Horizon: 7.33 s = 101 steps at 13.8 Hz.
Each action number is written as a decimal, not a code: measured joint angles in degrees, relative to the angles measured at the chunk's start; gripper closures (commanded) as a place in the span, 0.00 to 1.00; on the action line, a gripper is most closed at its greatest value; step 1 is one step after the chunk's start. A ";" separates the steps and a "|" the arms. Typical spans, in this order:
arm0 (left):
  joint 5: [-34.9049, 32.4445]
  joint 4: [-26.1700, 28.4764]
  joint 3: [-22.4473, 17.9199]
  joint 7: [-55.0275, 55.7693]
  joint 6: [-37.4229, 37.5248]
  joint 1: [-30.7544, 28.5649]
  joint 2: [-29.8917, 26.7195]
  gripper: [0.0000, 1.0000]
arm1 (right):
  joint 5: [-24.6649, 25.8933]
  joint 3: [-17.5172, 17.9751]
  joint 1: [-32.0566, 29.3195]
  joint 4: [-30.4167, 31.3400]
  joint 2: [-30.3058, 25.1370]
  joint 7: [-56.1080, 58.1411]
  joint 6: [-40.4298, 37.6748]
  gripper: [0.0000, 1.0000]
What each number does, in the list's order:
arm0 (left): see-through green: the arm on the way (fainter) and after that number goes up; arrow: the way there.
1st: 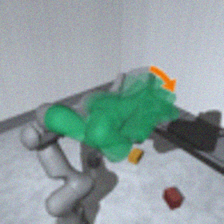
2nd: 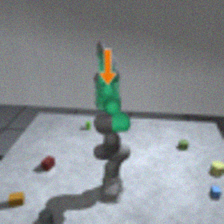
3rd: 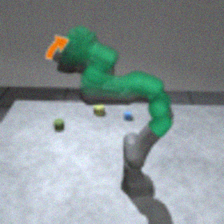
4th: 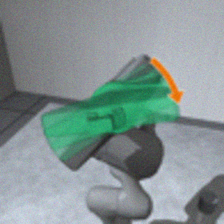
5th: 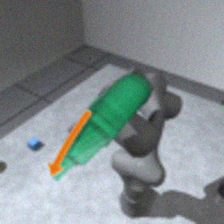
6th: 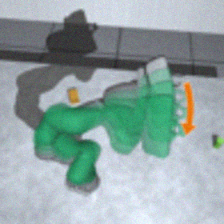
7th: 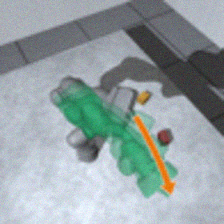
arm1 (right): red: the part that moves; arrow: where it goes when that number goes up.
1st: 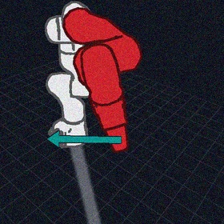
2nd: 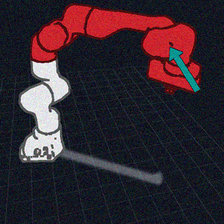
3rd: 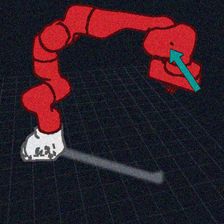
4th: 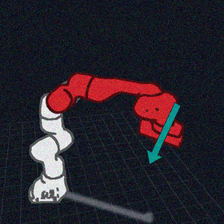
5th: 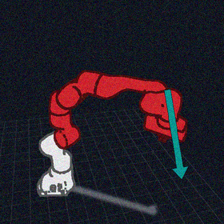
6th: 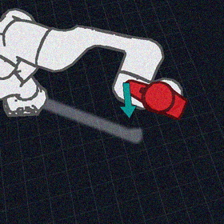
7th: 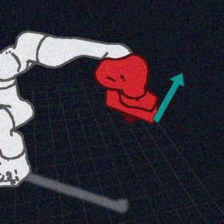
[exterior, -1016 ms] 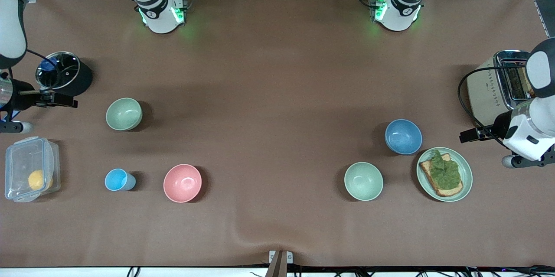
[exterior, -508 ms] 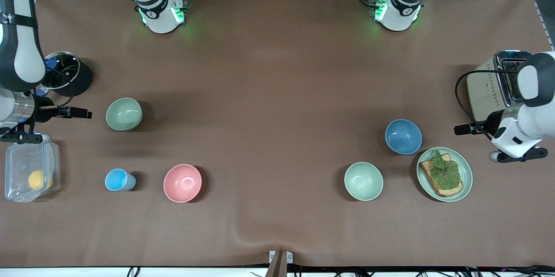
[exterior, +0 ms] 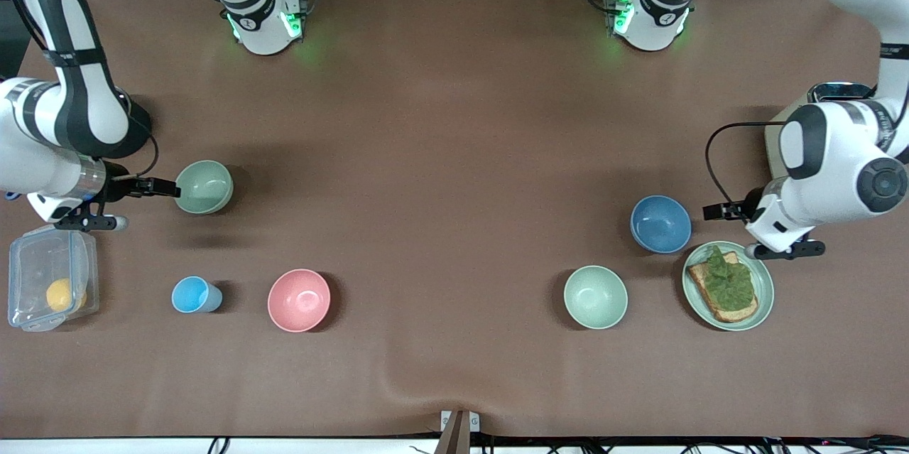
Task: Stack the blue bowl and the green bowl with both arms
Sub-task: 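Lower the right gripper to the green bowl while the left gripper reaches the blue bowl, then grip the green bowl with the right gripper while the left gripper grips the blue bowl, then slide the green bowl with the right gripper while the left gripper carries the blue bowl, then bring the blue bowl over the green bowl with the left gripper, then lower the blue bowl into the green bowl and open the left gripper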
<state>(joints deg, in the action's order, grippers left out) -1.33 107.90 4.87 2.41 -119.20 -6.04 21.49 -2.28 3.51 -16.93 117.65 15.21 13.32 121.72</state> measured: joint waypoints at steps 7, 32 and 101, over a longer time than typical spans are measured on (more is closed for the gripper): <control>0.00 1.81 1.11 0.00 -5.89 0.17 5.33 0.00 | 0.00 -0.11 -2.31 8.25 2.89 4.33 14.10 0.37; 0.00 0.46 1.43 -0.02 -12.17 0.27 8.65 1.00 | -9.82 1.94 15.48 1.00 -4.65 -26.42 -8.88 1.00; 20.75 9.07 23.49 46.04 -15.07 17.62 3.14 1.00 | -52.13 0.80 52.97 -6.22 18.34 -90.60 24.80 0.00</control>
<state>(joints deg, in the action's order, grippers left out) 19.42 116.97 28.36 48.45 -134.27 11.58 24.63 -54.40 4.30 36.05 111.43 33.55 -77.28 146.51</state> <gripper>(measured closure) 0.938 0.000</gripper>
